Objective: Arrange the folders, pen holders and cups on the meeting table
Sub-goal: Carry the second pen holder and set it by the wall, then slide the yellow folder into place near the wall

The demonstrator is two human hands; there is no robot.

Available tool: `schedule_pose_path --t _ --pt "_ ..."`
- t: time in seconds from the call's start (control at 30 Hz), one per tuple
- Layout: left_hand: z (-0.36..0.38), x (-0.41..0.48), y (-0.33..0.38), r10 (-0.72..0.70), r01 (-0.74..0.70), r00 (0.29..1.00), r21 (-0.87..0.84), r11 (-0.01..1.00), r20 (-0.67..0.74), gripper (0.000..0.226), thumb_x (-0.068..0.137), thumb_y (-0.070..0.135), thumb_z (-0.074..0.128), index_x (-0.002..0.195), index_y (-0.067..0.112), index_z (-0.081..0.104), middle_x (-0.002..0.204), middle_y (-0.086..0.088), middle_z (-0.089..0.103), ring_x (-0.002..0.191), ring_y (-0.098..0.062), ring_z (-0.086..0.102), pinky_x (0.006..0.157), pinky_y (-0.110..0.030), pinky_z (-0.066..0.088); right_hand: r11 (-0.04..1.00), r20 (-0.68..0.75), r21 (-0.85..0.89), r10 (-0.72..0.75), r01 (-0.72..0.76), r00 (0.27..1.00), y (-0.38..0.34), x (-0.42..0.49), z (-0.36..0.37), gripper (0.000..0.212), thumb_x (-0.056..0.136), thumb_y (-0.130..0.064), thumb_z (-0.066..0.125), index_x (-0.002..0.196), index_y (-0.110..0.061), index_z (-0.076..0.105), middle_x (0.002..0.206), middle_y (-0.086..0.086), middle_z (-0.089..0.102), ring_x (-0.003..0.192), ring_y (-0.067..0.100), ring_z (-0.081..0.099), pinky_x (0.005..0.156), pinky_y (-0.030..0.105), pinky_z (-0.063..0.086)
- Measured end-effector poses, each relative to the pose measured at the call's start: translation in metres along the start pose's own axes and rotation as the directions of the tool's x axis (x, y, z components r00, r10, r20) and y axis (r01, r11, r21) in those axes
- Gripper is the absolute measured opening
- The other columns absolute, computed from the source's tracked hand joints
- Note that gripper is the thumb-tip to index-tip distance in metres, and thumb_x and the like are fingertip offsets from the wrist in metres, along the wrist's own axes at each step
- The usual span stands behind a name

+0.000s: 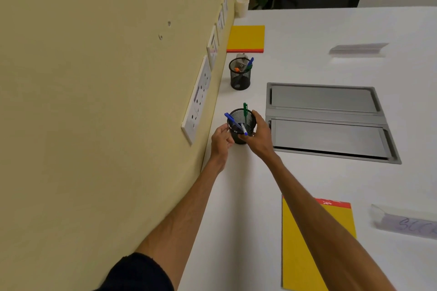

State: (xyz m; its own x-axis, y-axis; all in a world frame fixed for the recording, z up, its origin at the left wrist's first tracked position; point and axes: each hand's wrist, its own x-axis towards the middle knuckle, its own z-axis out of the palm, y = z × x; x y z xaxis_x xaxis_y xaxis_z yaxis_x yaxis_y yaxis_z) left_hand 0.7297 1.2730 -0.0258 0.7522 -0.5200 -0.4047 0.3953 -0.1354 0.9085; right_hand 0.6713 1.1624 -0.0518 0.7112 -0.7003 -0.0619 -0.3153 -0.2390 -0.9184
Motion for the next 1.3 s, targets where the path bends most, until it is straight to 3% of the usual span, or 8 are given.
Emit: schedule_pose_path --t 0.17,0.33,0.47,0.57,0.77,0.93,1.1,1.3 --pt "0.002 0.001 -0.002 -0.013 0.013 1.000 0.007 1.000 -0.012 0.042 0.101 0.015 0.032 0.141 0.007 0.044 0.129 -0.009 0.060 0.121 -0.020 0.055 0.115 -0.050 0.035 0.999 0.000 -0.035 -0.005 0.005 1.000 0.003 0.003 0.000 0.083 0.078 -0.013 0.080 0.148 -0.008 0.035 0.144 0.011 0.048 0.133 0.028 0.046 0.106 0.045 0.048" --pt "0.002 -0.005 -0.007 0.004 -0.004 1.000 0.033 0.999 0.006 0.044 0.101 0.016 0.034 0.144 0.010 0.042 0.133 -0.007 0.056 0.119 -0.018 0.053 0.112 -0.046 0.036 0.999 0.036 -0.053 0.010 -0.008 0.999 0.006 0.002 0.000 0.088 0.080 -0.011 0.078 0.152 -0.010 0.027 0.149 0.008 0.044 0.137 0.026 0.044 0.109 0.041 0.045" --pt "0.006 -0.013 -0.009 -0.008 0.009 1.000 0.036 0.999 -0.028 0.057 0.091 0.001 0.040 0.146 0.011 0.037 0.136 -0.009 0.053 0.114 -0.016 0.051 0.110 -0.046 0.036 0.997 0.098 -0.060 0.053 -0.047 0.994 0.007 -0.002 -0.004 0.106 0.081 -0.011 0.078 0.157 -0.017 0.005 0.156 0.008 0.036 0.141 0.028 0.040 0.112 0.045 0.038" --pt "0.013 -0.026 -0.012 -0.040 0.044 0.993 0.037 0.998 -0.113 0.068 0.077 0.016 0.050 0.144 0.011 0.038 0.143 -0.006 0.044 0.121 -0.018 0.043 0.111 -0.047 0.034 0.993 0.122 -0.101 0.065 -0.053 0.990 0.012 -0.011 -0.016 0.115 0.080 -0.014 0.080 0.157 -0.023 -0.005 0.161 0.009 0.024 0.144 0.031 0.035 0.113 0.050 0.037" --pt "0.028 -0.058 -0.027 -0.046 0.052 0.984 0.035 0.998 -0.171 0.036 0.098 0.019 0.048 0.133 0.016 0.047 0.136 -0.010 0.051 0.115 -0.020 0.049 0.096 -0.040 0.044 0.983 0.105 -0.173 0.074 -0.055 0.992 0.015 -0.042 -0.049 0.098 0.084 -0.022 0.076 0.157 -0.018 0.010 0.159 0.010 0.029 0.142 0.029 0.038 0.113 0.045 0.039" --pt "0.044 -0.093 -0.036 -0.029 0.041 0.991 0.094 0.995 -0.133 0.033 0.100 0.023 0.048 0.131 0.011 0.050 0.132 -0.012 0.053 0.118 -0.026 0.052 0.098 -0.042 0.046 0.988 0.020 -0.125 0.092 -0.089 0.996 0.011 -0.077 -0.089 0.085 0.086 -0.021 0.074 0.154 -0.015 0.022 0.154 0.010 0.038 0.135 0.027 0.047 0.105 0.041 0.047" --pt "0.065 -0.137 -0.042 0.017 -0.003 0.996 0.158 0.987 -0.089 0.033 0.098 0.034 0.053 0.122 0.012 0.050 0.111 -0.005 0.055 0.088 -0.011 0.052 0.082 -0.033 0.046 0.984 -0.041 -0.123 0.127 -0.132 0.991 0.012 -0.128 -0.132 0.081 0.089 -0.024 0.071 0.153 -0.014 0.023 0.153 0.010 0.039 0.136 0.027 0.045 0.106 0.040 0.043" --pt "0.079 -0.192 -0.059 0.005 -0.002 1.000 0.207 0.978 -0.011 0.036 0.095 0.029 0.061 0.125 0.012 0.051 0.098 0.001 0.055 0.093 -0.016 0.055 0.083 -0.031 0.051 0.967 -0.104 -0.090 0.230 -0.240 0.968 0.029 -0.209 -0.180 0.067 0.092 -0.027 0.067 0.147 -0.010 0.034 0.144 0.013 0.049 0.129 0.029 0.051 0.101 0.038 0.045"
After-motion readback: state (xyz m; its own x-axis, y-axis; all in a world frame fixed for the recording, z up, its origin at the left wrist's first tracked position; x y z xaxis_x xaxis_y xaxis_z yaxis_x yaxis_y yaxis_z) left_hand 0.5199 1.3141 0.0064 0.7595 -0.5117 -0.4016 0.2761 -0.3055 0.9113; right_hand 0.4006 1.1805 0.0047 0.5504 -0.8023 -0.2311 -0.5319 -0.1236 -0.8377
